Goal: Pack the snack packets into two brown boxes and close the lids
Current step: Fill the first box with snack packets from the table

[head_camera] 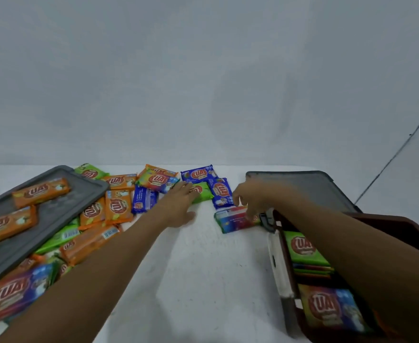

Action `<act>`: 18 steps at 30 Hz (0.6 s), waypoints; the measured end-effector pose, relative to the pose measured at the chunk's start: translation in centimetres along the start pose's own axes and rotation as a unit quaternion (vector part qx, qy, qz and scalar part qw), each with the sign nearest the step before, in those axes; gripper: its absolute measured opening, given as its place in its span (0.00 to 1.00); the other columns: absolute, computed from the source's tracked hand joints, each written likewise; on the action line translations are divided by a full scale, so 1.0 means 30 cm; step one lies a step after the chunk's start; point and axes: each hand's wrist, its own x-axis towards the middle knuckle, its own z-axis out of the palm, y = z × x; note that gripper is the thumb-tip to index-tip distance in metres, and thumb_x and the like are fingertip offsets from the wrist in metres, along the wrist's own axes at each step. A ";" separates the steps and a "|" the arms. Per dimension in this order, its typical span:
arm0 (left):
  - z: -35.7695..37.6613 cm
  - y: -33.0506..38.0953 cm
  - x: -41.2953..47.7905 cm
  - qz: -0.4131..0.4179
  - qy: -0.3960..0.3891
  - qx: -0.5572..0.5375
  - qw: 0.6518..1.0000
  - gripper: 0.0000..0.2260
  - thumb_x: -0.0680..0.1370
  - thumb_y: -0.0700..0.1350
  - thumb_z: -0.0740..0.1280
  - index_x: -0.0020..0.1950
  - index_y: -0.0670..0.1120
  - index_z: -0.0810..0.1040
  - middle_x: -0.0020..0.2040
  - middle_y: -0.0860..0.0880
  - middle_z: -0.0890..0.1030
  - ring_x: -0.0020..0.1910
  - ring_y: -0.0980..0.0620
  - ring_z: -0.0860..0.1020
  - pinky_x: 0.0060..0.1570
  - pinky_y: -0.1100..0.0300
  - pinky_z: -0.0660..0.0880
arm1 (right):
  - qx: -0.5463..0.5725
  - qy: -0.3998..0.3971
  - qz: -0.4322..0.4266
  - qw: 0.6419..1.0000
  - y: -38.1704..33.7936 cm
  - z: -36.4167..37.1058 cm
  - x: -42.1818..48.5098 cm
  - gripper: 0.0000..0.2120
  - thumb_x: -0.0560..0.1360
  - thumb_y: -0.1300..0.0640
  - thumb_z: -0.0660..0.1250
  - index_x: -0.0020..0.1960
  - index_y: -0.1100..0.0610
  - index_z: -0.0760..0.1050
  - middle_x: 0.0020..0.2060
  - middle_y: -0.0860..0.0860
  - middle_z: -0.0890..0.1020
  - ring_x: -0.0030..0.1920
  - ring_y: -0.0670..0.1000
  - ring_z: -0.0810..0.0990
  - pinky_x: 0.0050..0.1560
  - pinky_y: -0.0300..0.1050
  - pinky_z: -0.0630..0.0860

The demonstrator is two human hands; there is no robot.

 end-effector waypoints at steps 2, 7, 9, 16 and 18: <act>0.022 -0.004 0.024 -0.006 0.003 0.000 1.000 0.30 0.80 0.52 0.62 0.78 0.49 0.55 0.79 0.44 0.54 0.78 0.43 0.48 0.75 0.47 0.49 | -0.059 -0.057 0.019 0.996 -0.026 0.017 0.059 0.30 0.67 0.51 0.77 0.67 0.53 0.72 0.60 0.53 0.77 0.56 0.52 0.75 0.56 0.47 0.73; 0.016 -0.038 0.057 -0.018 0.027 0.037 0.999 0.30 0.78 0.57 0.63 0.76 0.49 0.58 0.73 0.42 0.62 0.69 0.41 0.66 0.66 0.46 0.67 | -0.159 -0.075 0.020 0.984 -0.106 0.069 0.118 0.40 0.64 0.42 0.78 0.70 0.55 0.67 0.61 0.55 0.78 0.58 0.57 0.77 0.57 0.52 0.75; 0.010 -0.049 0.059 -0.027 -0.003 0.004 1.000 0.33 0.77 0.63 0.61 0.77 0.51 0.57 0.75 0.43 0.58 0.67 0.41 0.70 0.61 0.47 0.74 | -0.193 -0.035 0.000 0.980 -0.126 0.090 0.136 0.41 0.64 0.41 0.78 0.70 0.56 0.66 0.60 0.56 0.78 0.57 0.57 0.78 0.53 0.51 0.75; -0.046 -0.118 0.050 0.093 -0.020 0.060 0.994 0.32 0.76 0.44 0.69 0.77 0.57 0.59 0.77 0.47 0.54 0.70 0.45 0.67 0.59 0.51 0.75 | 0.143 -0.020 0.054 0.988 -0.087 -0.010 0.111 0.14 0.78 0.47 0.63 0.59 0.54 0.72 0.54 0.53 0.79 0.49 0.50 0.78 0.48 0.43 0.75; -0.056 -0.126 0.042 0.144 -0.062 0.103 0.982 0.35 0.76 0.44 0.70 0.77 0.59 0.56 0.80 0.51 0.48 0.74 0.44 0.58 0.67 0.46 0.68 | 0.297 0.018 0.075 0.952 -0.059 -0.044 0.091 0.10 0.80 0.55 0.61 0.60 0.56 0.72 0.52 0.53 0.80 0.46 0.49 0.79 0.45 0.40 0.77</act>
